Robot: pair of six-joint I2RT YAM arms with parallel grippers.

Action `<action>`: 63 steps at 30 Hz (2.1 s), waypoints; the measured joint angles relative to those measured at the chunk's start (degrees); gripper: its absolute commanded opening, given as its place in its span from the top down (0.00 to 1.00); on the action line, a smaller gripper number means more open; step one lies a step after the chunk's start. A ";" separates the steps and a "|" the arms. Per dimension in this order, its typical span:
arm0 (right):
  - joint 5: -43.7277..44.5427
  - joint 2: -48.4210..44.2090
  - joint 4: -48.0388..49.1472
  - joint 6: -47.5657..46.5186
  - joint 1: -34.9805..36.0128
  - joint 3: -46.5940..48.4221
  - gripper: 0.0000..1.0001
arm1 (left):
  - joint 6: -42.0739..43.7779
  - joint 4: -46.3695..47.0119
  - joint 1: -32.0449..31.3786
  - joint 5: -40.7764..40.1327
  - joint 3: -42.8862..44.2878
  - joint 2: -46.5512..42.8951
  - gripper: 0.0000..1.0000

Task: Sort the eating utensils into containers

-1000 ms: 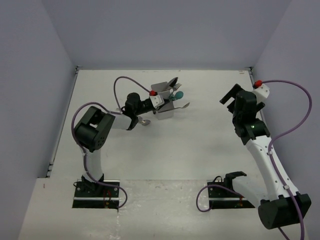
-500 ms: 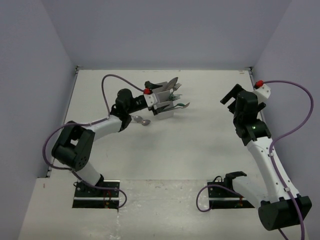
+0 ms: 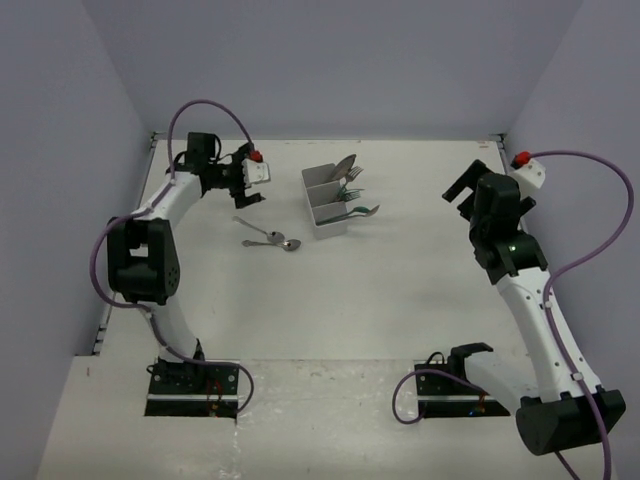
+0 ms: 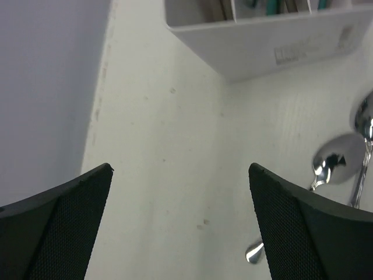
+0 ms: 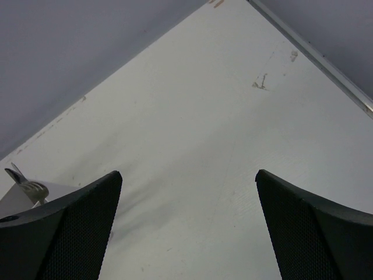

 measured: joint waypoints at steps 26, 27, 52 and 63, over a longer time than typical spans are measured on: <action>-1.86 5.92 -8.07 1.11 0.00 8.28 0.01 | 31.63 -31.36 0.63 -13.29 6.51 15.19 0.42; -1.86 6.01 -8.11 1.11 0.02 8.28 0.01 | 31.65 -31.34 0.52 -13.49 6.58 15.30 0.44; -2.64 5.31 -6.25 0.22 0.00 7.54 0.01 | 28.96 -38.42 -10.19 -27.21 8.52 16.26 0.77; -3.06 0.57 -4.55 0.22 0.02 2.38 0.01 | 26.43 -39.17 -12.24 -30.45 7.76 15.65 0.75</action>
